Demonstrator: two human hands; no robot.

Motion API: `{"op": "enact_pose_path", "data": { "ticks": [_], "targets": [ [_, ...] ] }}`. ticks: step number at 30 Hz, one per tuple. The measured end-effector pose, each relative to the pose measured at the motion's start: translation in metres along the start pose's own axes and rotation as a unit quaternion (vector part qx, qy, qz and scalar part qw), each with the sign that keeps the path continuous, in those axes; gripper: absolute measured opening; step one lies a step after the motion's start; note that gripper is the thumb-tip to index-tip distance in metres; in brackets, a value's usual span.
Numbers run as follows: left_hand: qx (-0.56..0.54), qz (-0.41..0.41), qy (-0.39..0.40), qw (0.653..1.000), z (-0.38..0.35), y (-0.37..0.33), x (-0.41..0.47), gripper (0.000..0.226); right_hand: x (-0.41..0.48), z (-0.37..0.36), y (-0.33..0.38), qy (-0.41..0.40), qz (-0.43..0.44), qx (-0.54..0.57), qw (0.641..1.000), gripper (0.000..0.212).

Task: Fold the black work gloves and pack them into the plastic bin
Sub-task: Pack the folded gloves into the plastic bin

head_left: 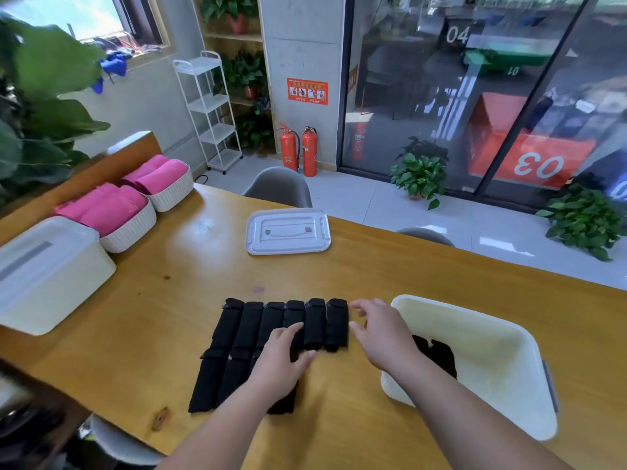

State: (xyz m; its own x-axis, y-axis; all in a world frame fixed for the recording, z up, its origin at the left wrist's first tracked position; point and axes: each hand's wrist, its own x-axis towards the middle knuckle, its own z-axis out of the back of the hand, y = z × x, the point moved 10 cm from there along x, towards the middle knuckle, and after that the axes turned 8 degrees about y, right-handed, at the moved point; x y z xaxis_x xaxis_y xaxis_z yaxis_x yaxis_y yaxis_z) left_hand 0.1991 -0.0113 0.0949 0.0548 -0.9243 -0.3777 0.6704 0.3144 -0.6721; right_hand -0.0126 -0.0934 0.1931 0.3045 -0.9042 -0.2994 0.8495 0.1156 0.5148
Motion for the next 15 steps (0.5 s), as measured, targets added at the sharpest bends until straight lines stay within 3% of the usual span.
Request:
{"op": "enact_pose_path", "data": {
  "ticks": [8, 15],
  "targets": [
    [0.000, -0.029, 0.021, 0.999, 0.006, -0.012, 0.029, 0.070, 0.051, -0.069, -0.001, 0.115, -0.096, 0.055, 0.987, 0.068],
    [-0.063, -0.020, 0.062, 0.996, -0.002, -0.014, 0.076, 0.061, 0.086, -0.099, -0.034, 0.098, -0.228, 0.124, 0.961, 0.071]
  ]
}}
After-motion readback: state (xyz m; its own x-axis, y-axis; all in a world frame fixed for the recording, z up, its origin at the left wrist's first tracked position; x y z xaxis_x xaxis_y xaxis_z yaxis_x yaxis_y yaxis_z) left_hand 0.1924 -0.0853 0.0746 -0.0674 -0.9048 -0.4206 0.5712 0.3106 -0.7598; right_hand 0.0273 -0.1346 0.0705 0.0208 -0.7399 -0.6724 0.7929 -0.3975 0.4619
